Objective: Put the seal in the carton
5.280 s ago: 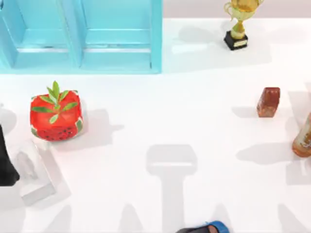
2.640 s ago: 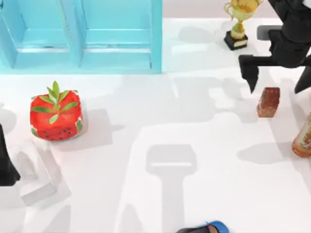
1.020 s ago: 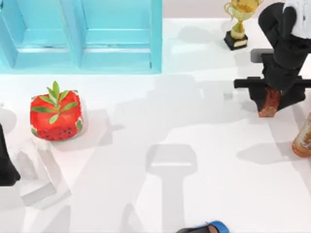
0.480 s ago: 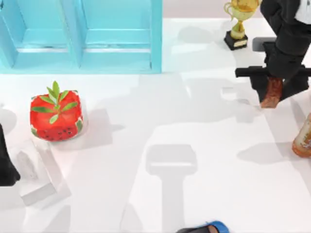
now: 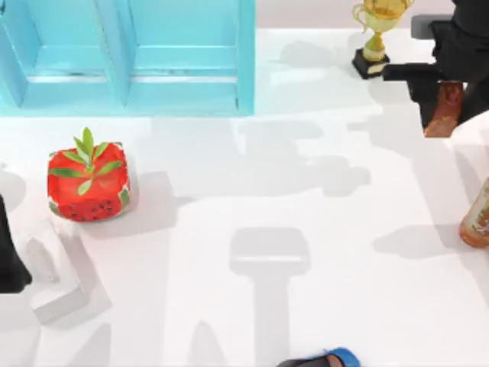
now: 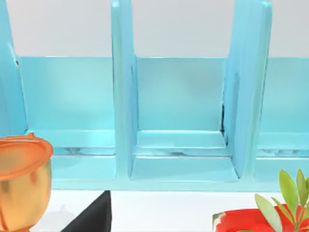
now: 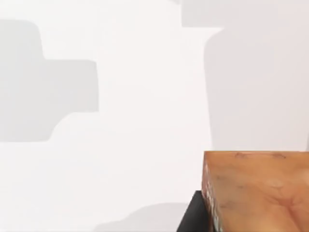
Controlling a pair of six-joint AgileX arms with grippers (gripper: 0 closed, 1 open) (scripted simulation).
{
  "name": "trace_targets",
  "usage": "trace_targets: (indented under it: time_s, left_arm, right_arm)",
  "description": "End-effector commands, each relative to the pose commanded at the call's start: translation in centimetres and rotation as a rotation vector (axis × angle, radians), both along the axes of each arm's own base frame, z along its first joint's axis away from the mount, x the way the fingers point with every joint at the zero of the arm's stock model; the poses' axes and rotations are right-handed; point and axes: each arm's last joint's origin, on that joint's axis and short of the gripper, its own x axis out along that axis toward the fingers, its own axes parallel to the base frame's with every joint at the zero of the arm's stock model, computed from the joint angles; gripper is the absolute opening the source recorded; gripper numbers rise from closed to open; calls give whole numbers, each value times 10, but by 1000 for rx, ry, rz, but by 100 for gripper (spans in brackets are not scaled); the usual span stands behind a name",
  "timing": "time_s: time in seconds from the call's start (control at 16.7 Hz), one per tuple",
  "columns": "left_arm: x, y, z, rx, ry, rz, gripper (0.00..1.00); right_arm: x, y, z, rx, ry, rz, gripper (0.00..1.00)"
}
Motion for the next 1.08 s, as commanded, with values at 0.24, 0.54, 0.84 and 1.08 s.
trace_targets:
  time_s: [0.24,0.54,0.84,1.08]
  left_arm:
    - [0,0,0,0,0,0,100]
    - [0,0,0,0,0,0,100]
    - [0,0,0,0,0,0,100]
    - [0,0,0,0,0,0,100]
  right_arm:
    - [0,0,-2,0,4,0,0]
    - [-11,-70,13,0,3,1,0]
    - [-63,-182,33,0,1,4,0]
    - [-111,-234,41,0,0,3,0]
